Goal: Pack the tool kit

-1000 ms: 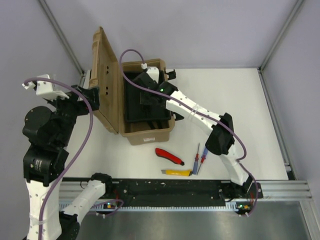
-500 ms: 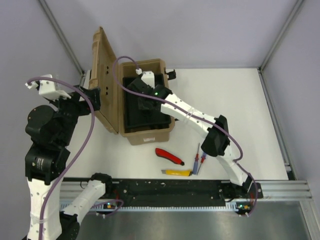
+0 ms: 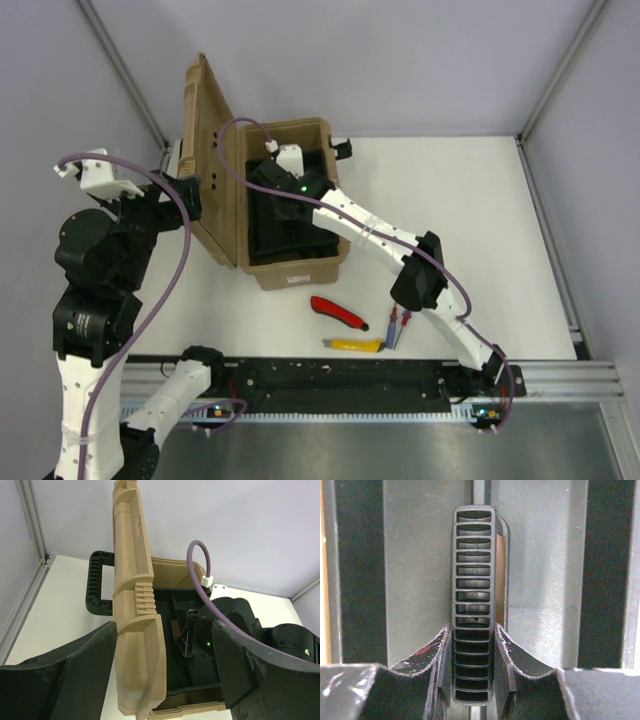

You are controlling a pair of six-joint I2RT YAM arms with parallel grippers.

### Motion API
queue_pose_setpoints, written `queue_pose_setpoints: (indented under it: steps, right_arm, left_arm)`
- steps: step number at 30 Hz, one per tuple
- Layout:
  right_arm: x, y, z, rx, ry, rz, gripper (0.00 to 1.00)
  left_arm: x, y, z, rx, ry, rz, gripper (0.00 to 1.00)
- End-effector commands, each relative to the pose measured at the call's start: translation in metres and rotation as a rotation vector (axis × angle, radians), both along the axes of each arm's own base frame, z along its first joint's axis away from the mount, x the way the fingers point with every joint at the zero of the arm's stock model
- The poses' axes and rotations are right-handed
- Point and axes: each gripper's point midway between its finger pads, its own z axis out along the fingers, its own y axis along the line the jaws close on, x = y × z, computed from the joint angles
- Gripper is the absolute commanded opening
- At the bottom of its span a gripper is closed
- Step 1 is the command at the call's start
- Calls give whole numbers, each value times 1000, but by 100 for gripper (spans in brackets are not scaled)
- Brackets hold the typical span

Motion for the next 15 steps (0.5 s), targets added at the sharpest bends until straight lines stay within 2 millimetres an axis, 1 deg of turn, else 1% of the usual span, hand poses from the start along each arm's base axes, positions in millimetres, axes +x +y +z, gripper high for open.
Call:
queue_pose_setpoints:
  steps: [1, 5, 8, 10, 12, 13, 15]
  right_arm:
    - [-2, 24, 18, 122, -23, 1, 0]
    - [-7, 29, 29, 200, 9, -5, 0]
    - [-6, 27, 35, 239, 25, -21, 0]
    - [-6, 25, 35, 242, 30, -29, 0]
    - [-9, 25, 30, 256, 62, -36, 0]
    - [-10, 25, 32, 270, 69, -36, 0]
    - [-13, 26, 29, 270, 85, -29, 0]
  left_arm:
    - [-1, 2, 9, 5, -40, 9, 80]
    - [0, 3, 7, 8, -34, 14, 80]
    - [-2, 3, 7, 7, -37, 12, 80]
    - [-1, 3, 6, 8, -32, 12, 80]
    - [-1, 3, 7, 9, -34, 14, 80]
    - [-1, 3, 7, 9, -34, 14, 80]
    - [-1, 3, 6, 10, -32, 12, 80]
